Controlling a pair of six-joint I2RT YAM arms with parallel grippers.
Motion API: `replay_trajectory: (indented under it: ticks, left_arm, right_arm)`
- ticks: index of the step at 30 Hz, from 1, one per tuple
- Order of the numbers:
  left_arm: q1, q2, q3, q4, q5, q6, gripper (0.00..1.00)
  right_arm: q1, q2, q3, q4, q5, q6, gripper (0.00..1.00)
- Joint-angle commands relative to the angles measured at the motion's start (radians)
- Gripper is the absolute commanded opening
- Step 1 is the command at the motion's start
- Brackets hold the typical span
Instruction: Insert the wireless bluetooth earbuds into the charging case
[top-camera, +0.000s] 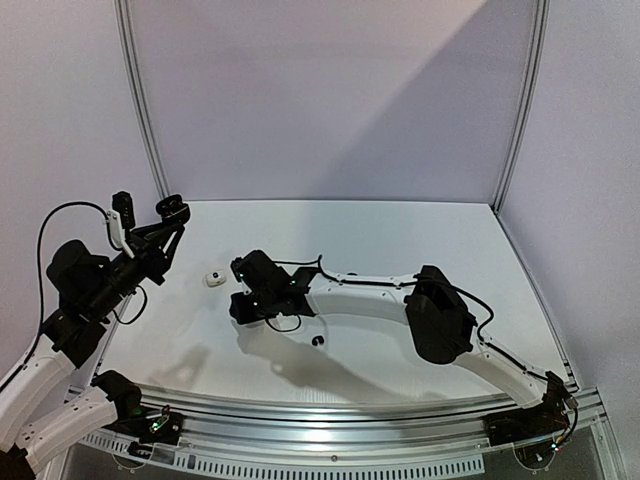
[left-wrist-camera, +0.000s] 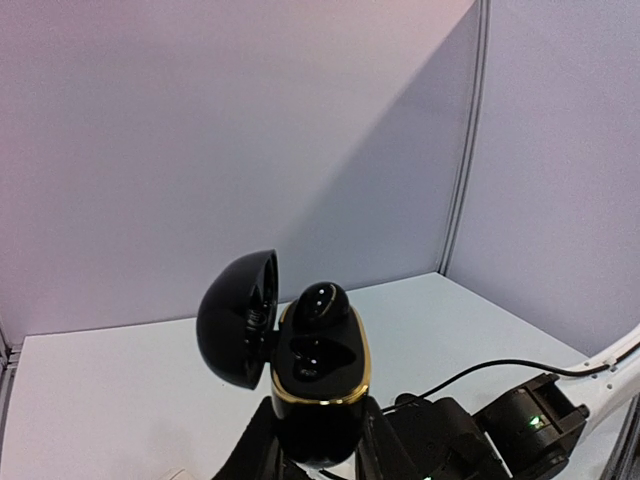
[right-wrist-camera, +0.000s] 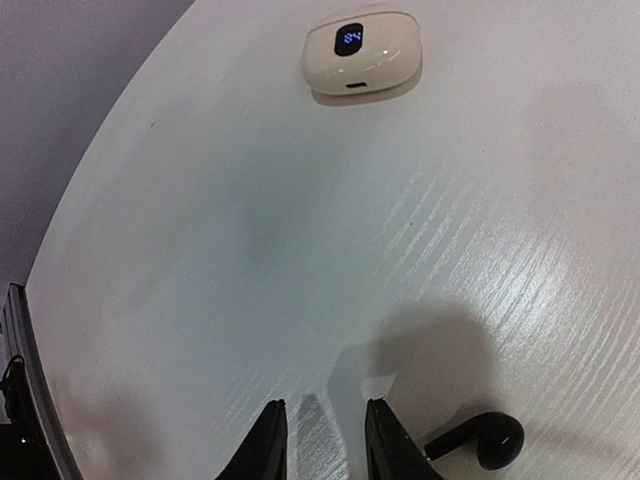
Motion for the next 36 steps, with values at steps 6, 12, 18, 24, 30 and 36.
replay_trajectory:
  ticks: [6,12,18,24,30,36]
  left_arm:
    - [0.014,0.006,-0.015,0.021,0.019,-0.009,0.0]
    - [0.013,0.005,-0.012,0.021,0.02,-0.01,0.0]
    - [0.015,0.005,-0.014,0.02,0.023,-0.014,0.0]
    - [0.014,0.003,-0.015,0.015,0.023,-0.012,0.0]
    - [0.015,0.005,-0.017,0.015,0.026,-0.018,0.0]
    - [0.015,0.006,-0.017,0.016,0.03,-0.017,0.0]
  right_arm:
    - [-0.004,-0.015,-0.067,-0.071,0.062,-0.001,0.27]
    - [-0.023,-0.069,-0.149,-0.055,0.09,0.013,0.27]
    - [-0.024,-0.097,-0.171,-0.07,0.092,0.001,0.27]
    - [-0.026,-0.14,-0.213,-0.079,0.08,-0.006,0.27]
    - [-0.032,-0.183,-0.175,-0.07,-0.071,-0.067,0.28]
    - [-0.032,-0.253,-0.174,0.005,-0.121,-0.096,0.31]
